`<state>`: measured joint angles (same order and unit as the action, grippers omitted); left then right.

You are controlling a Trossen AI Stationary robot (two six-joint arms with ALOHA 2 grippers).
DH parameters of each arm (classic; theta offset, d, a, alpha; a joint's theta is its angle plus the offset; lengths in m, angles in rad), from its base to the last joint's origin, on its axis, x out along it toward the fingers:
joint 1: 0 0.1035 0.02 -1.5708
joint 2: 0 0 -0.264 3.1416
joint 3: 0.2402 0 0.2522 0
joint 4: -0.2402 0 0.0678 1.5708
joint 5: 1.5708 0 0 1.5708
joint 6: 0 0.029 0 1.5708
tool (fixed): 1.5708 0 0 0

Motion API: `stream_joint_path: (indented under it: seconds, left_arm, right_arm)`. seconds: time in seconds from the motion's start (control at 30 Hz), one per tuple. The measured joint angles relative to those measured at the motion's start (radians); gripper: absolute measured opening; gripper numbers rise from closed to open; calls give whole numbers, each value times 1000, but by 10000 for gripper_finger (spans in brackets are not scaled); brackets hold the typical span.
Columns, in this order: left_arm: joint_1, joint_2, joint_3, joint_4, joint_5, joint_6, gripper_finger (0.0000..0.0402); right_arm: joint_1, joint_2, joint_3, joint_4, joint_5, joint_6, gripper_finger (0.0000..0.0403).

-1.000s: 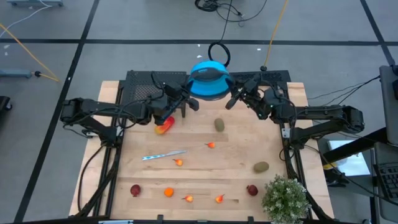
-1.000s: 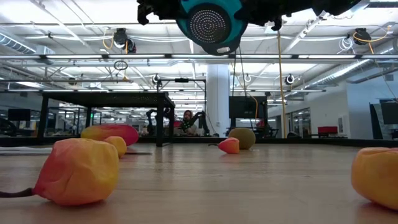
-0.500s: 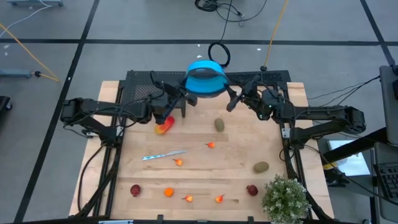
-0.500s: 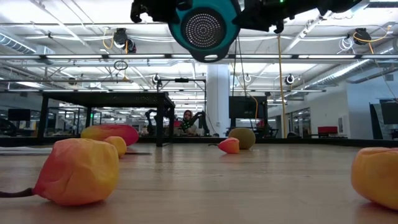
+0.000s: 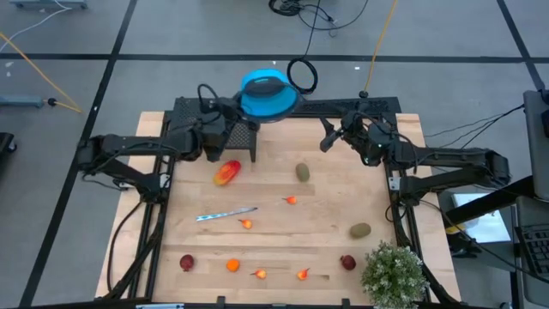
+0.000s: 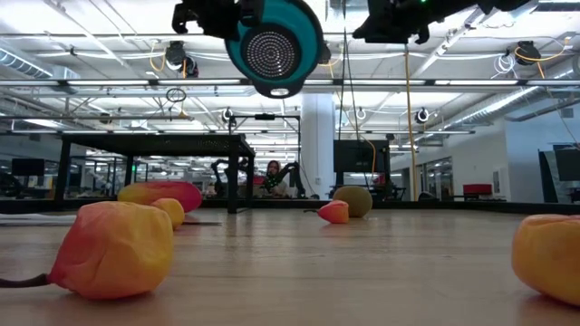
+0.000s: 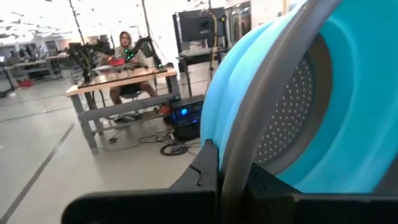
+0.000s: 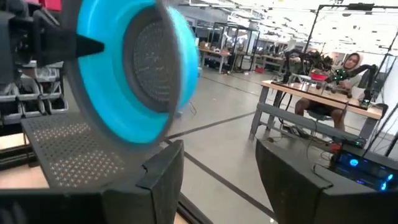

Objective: Pick & Place Fruit
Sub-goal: Put the blue strainer bowl on the shelf

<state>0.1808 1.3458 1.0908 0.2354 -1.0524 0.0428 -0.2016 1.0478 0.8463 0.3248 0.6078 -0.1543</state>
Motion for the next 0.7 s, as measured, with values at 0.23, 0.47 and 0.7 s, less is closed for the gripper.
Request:
stream_joint_path:
  seconds: [0.23, 0.47, 0.7]
  left_arm:
    - [81, -107, 1, -228, 106, -228, 0]
    - [204, -220, 1, -550, 382, -558, 0]
    - [322, -289, 0, -716, 610, -738, 0]
  right_arm:
    - [-4, -63, 0, -122, -2, 0, 157]
    - [-34, -129, 0, -267, -47, -32, 77]
    - [-81, -193, 0, -370, -310, -118, 7]
